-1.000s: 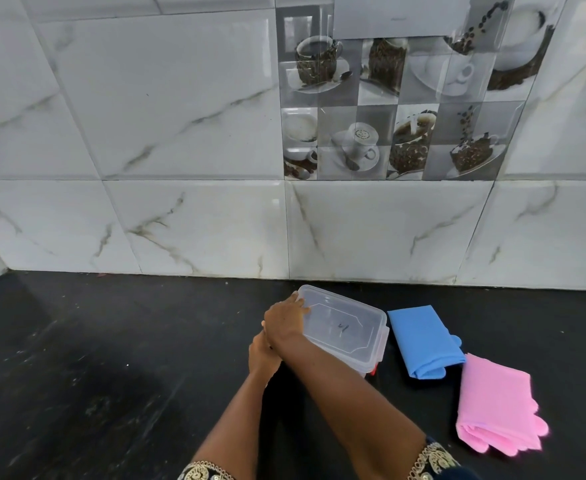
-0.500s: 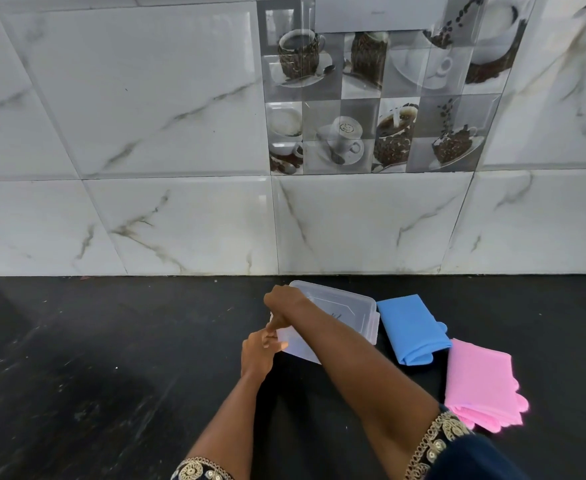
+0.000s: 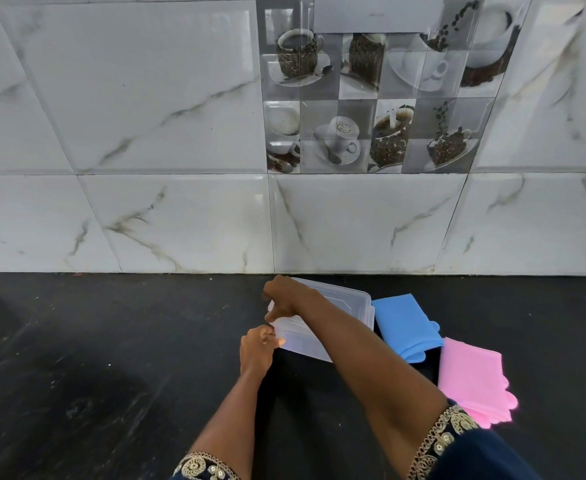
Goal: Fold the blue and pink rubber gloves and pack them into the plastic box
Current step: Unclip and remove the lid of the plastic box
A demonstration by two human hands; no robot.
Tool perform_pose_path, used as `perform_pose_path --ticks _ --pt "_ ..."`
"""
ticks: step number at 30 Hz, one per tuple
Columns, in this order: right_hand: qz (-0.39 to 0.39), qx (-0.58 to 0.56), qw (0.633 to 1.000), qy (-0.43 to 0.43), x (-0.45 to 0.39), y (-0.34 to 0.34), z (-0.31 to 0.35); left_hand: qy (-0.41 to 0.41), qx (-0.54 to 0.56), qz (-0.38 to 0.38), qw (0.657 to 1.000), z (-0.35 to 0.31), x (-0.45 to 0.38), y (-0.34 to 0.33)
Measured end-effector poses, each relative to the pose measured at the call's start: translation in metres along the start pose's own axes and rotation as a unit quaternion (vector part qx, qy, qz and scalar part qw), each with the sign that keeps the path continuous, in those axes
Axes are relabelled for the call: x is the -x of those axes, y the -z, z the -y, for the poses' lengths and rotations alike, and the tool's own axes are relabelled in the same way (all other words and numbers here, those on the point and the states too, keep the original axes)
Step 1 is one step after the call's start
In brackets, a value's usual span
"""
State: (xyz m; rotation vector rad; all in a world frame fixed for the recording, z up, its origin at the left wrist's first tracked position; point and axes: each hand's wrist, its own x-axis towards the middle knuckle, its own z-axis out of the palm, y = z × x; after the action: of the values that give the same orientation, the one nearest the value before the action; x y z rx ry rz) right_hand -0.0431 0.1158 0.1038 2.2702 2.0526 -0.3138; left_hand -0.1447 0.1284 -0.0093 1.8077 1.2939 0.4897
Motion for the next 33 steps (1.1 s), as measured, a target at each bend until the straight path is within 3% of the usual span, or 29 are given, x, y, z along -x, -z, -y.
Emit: perform_pose_path --ticks 6,12,33 --pt "-0.019 0.143 0.989 0.024 0.010 -0.009 -0.014 0.007 0.065 -0.015 0.998 0.009 0.002 -0.001" --pt "-0.018 0.093 0.995 0.026 0.011 -0.016 -0.021 -0.067 0.066 0.029 0.995 0.003 0.000 0.002" --pt "0.002 0.063 0.996 0.059 0.007 -0.007 -0.031 -0.045 -0.027 -0.008 0.999 -0.002 0.001 -0.005"
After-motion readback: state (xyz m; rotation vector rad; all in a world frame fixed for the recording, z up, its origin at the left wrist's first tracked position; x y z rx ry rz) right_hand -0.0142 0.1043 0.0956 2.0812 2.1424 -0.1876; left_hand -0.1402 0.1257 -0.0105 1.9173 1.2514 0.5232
